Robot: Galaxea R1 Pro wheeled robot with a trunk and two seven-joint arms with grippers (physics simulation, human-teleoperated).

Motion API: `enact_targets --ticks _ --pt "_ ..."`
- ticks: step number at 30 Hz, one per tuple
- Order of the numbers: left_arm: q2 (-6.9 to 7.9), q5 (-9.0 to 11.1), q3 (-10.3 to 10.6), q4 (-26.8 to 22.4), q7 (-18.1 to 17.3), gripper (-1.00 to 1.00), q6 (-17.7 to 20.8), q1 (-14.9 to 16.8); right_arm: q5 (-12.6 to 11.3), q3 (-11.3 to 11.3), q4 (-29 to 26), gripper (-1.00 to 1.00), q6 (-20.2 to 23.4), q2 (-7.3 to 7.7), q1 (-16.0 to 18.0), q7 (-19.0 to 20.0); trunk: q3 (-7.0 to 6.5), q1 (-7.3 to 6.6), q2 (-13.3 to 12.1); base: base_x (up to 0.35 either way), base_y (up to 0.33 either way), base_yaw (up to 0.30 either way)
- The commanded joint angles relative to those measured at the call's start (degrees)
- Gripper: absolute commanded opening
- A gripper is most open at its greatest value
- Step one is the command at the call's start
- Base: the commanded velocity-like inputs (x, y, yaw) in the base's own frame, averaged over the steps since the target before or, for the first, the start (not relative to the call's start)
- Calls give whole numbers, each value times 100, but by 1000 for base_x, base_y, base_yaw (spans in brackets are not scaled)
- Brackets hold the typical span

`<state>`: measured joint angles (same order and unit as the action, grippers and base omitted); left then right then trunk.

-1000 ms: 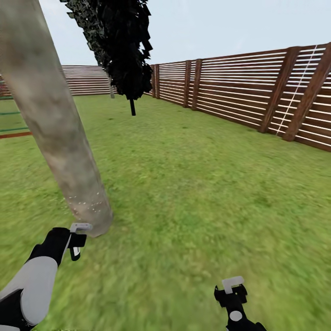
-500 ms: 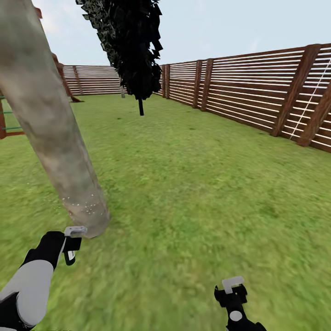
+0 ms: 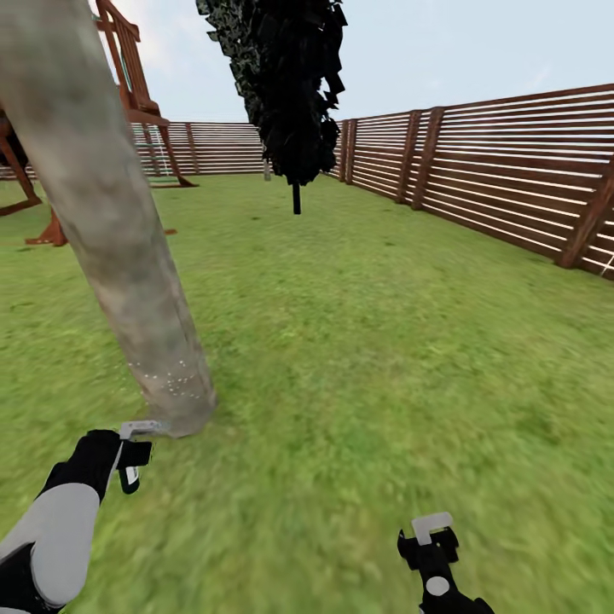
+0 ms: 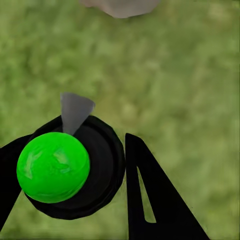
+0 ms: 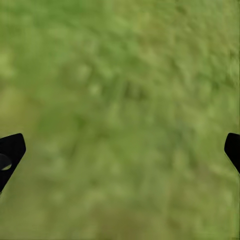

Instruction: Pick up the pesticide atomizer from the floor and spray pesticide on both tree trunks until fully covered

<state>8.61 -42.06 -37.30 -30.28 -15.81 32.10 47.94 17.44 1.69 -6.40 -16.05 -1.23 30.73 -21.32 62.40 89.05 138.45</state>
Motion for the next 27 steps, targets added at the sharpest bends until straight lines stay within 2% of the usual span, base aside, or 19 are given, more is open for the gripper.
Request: enact_targets --ticks 1,7,15,21,24,25,26,27 --pt "95 -45 -57 -14 -54 -100 15 -4 26 15 7 100 -3 0 3 -34 5 1 2 237 -194 272" --pt "359 -47 -67 -21 -54 -100 9 -109 23 15 7 100 -3 0 3 -31 5 1 2 240 -191 231" --pt "312 -45 -11 -22 -54 -100 7 -118 22 15 7 100 -3 0 3 -33 5 1 2 233 -195 13" --pt "261 -1 -23 -32 -54 -100 9 -118 22 15 7 100 -3 0 3 -34 5 1 2 -108 -228 232" --pt "104 16 -26 -45 -65 -100 12 -73 22 15 4 100 -5 0 3 -35 5 1 2 -68 -45 276" --pt "-99 1 -18 -49 -67 -100 9 -43 22 15 5 100 -6 0 3 -37 5 1 2 -11 -7 213" --pt "-376 -14 39 -102 -62 -100 9 -13 22 15 1 100 -8 4 3 -38 5 1 2 -4 -2 72" --pt "-499 -18 94 -212 -58 -100 19 48 25 14 0 100 -10 8 3 -38 5 1 2 -2 -1 37"
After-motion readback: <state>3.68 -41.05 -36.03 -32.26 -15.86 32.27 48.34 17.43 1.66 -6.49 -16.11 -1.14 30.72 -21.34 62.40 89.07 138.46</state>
